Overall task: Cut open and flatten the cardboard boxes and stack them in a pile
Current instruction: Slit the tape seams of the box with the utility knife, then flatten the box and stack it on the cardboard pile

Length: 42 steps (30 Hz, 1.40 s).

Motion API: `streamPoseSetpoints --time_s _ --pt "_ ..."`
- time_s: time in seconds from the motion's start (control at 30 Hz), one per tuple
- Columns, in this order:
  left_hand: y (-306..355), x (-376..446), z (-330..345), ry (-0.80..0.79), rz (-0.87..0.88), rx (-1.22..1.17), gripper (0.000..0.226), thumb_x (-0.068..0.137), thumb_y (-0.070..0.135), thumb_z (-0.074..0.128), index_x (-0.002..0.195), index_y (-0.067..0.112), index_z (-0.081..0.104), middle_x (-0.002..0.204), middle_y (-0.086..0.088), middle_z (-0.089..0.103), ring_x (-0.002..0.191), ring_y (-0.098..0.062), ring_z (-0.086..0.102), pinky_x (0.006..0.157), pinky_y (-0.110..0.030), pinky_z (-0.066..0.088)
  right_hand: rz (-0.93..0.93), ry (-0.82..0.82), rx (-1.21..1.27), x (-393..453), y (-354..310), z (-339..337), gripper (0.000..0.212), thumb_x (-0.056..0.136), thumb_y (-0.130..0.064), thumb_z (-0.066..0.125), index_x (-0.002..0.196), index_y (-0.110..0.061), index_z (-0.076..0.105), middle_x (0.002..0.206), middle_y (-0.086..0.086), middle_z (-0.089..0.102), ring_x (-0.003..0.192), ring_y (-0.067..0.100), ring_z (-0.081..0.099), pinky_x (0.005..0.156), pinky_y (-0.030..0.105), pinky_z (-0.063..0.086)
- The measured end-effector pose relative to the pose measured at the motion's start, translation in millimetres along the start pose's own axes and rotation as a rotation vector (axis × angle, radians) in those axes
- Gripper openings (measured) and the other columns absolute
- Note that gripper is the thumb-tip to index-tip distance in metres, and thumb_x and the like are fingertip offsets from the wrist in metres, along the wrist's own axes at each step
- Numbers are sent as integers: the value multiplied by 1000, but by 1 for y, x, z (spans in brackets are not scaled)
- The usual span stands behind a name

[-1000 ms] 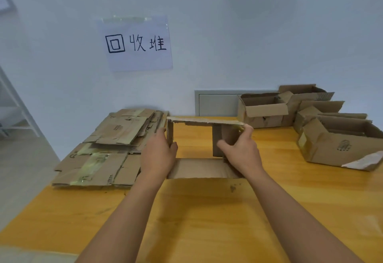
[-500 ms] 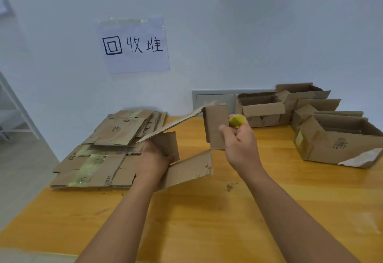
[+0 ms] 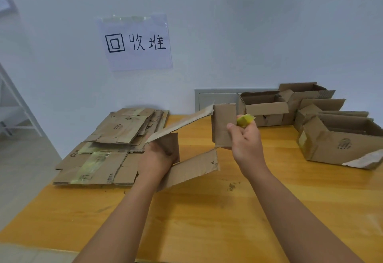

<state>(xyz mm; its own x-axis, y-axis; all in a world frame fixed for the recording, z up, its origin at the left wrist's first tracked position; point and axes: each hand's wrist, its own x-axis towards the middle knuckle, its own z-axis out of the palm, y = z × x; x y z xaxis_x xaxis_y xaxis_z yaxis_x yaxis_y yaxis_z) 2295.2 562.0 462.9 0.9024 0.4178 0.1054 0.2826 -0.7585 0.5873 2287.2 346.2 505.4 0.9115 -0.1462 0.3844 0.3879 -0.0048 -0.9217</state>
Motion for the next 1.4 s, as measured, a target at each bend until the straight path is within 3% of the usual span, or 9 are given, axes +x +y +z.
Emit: streamPoseSetpoints --time_s 0.1,0.2,0.37,0.5,0.87,1.0,1.13,1.23,1.4 --pt "-3 0 -4 38 118 -82 42 73 37 78 98 21 47 89 2 60 69 -12 56 54 -29 46 20 34 29 6 6 -5 13 102 -18 52 104 -30 48 73 -5 52 67 10 50 61 20 45" --pt "-6 0 -11 82 176 -130 60 71 41 74 116 23 39 100 4 55 79 -14 55 58 -32 45 73 47 52 11 14 -8 12 102 -19 52 108 -28 48 90 -4 62 89 17 62 83 39 53" --pt "-6 -5 -15 69 264 -152 56 87 32 61 136 26 34 107 8 55 85 -13 55 60 -29 40 156 97 62 13 36 -9 18 103 -18 51 101 -35 45 87 0 60 86 27 55 83 53 51" --pt "-11 -12 -7 28 364 -139 61 99 14 42 155 31 24 134 3 53 115 -17 52 86 -30 42 307 130 62 11 57 -18 15 102 -18 52 105 -33 48 98 3 66 97 26 62 90 53 52" --pt "-27 -41 42 -403 522 331 67 96 45 40 156 39 11 165 9 3 151 -14 3 119 -33 18 358 237 -360 -9 86 -69 34 96 -37 53 124 -26 35 104 2 60 88 22 57 79 42 47" --pt "-23 -47 46 -430 539 382 63 96 54 40 154 34 26 162 7 11 148 -13 2 118 -29 13 239 24 -681 -4 94 -64 51 91 -39 57 133 -20 37 121 9 59 108 33 55 80 39 43" --pt "-24 -42 54 -385 508 330 56 97 63 35 146 37 41 157 8 26 146 -14 12 119 -34 17 208 -346 -932 -5 96 -44 57 95 -45 52 142 -19 33 129 5 55 129 31 43 115 45 27" --pt "-20 -39 59 -346 475 281 46 99 59 34 135 37 52 151 6 36 142 -15 21 116 -34 21 203 -463 -1014 -4 107 -40 68 96 -50 48 150 -16 24 132 6 56 128 28 43 106 42 36" --pt "-2 -26 78 -326 421 272 54 99 63 26 150 48 24 163 -1 17 149 -25 12 121 -42 11 179 -477 -1087 -4 116 -42 75 95 -55 47 152 -15 20 144 6 52 136 27 37 106 38 34"
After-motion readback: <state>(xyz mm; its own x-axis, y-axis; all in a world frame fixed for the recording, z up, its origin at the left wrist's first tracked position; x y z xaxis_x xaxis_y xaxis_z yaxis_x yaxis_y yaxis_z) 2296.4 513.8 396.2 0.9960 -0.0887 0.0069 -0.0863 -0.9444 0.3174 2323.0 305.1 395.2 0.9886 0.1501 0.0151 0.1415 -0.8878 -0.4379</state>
